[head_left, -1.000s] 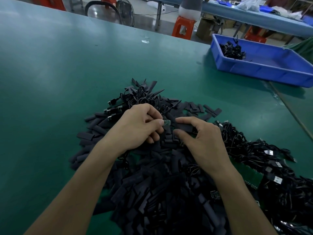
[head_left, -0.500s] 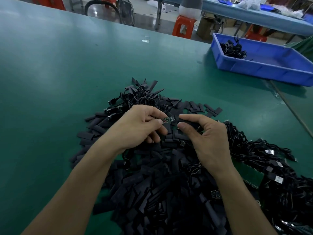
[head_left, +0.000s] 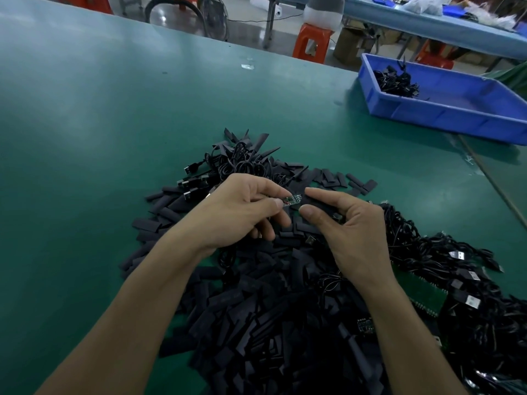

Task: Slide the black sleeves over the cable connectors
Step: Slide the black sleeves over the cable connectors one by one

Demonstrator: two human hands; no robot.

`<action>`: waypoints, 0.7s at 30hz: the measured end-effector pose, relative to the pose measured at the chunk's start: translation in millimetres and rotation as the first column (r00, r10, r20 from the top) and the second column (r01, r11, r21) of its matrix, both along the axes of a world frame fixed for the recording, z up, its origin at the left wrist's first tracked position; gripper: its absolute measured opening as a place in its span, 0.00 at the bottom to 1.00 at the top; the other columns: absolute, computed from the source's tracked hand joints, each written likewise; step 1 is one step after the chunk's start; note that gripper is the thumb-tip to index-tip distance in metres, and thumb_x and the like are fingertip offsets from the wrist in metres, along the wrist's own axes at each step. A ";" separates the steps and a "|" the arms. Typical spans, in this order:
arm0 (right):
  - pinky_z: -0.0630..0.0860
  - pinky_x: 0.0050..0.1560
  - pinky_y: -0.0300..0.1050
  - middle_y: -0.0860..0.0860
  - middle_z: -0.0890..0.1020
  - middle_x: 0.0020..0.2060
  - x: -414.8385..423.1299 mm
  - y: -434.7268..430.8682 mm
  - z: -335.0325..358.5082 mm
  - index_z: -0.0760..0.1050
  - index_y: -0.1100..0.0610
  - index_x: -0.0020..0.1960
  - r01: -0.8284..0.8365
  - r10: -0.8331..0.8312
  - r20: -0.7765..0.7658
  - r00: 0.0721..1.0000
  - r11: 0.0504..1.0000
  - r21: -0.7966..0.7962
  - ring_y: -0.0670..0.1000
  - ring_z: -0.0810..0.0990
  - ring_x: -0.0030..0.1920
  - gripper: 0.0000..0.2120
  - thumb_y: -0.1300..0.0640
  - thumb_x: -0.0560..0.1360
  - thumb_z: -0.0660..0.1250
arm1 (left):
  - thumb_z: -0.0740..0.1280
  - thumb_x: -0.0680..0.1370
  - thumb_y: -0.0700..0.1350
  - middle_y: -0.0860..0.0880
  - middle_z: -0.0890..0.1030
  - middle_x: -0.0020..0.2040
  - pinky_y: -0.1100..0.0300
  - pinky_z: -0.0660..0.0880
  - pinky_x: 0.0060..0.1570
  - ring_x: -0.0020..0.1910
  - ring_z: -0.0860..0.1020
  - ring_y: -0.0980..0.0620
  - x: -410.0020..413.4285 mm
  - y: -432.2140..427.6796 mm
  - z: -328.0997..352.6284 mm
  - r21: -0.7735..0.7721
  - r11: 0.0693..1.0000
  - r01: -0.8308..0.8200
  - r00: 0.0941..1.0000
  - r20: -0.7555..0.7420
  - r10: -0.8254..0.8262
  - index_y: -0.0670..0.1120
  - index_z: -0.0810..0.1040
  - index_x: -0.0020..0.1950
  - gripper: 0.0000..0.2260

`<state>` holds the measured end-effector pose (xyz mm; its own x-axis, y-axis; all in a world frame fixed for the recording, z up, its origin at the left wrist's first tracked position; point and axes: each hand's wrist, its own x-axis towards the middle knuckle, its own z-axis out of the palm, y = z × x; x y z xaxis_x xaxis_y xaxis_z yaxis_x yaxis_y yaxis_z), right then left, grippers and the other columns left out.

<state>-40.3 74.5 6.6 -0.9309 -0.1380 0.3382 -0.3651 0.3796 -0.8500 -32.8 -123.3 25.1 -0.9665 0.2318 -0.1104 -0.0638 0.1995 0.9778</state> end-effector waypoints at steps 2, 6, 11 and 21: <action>0.74 0.51 0.27 0.31 0.82 0.45 -0.4 -0.7 0.8 0.80 0.39 0.53 0.003 -0.003 0.000 1.000 1.000 0.015 0.33 0.81 0.51 0.13 0.47 0.69 0.74 | 0.63 0.83 0.38 0.50 0.86 0.37 0.68 0.71 0.27 0.28 0.79 0.56 0.0 -0.4 0.9 0.012 1.000 0.003 1.000 0.009 -0.003 0.46 0.79 0.55 0.07; 0.74 0.50 0.25 0.31 0.82 0.44 -1.6 -0.3 1.7 0.80 0.41 0.53 -0.004 0.004 0.001 1.000 0.999 0.034 0.33 0.81 0.50 0.14 0.45 0.68 0.74 | 0.63 0.83 0.38 0.50 0.85 0.36 0.67 0.72 0.28 0.28 0.78 0.56 -0.8 -2.5 1.3 0.012 1.000 0.000 1.000 0.028 0.000 0.46 0.81 0.55 0.07; 0.74 0.48 0.26 0.32 0.83 0.45 -3.1 0.0 4.1 0.81 0.40 0.53 -0.028 0.027 0.022 0.999 0.999 0.041 0.33 0.82 0.49 0.15 0.43 0.67 0.73 | 0.63 0.83 0.38 0.50 0.84 0.35 0.67 0.73 0.30 0.27 0.77 0.57 -0.9 -4.4 0.8 0.037 0.999 0.001 1.000 0.028 -0.002 0.46 0.82 0.54 0.09; 0.77 0.49 0.30 0.38 0.86 0.46 -3.6 6.9 10.5 0.83 0.42 0.53 -0.153 0.150 0.047 0.988 0.985 0.077 0.37 0.83 0.49 0.14 0.45 0.68 0.74 | 0.64 0.83 0.38 0.50 0.85 0.37 0.69 0.71 0.29 0.30 0.76 0.59 -1.9 -6.0 -1.5 0.007 0.999 0.036 0.999 -0.005 -0.036 0.47 0.83 0.53 0.09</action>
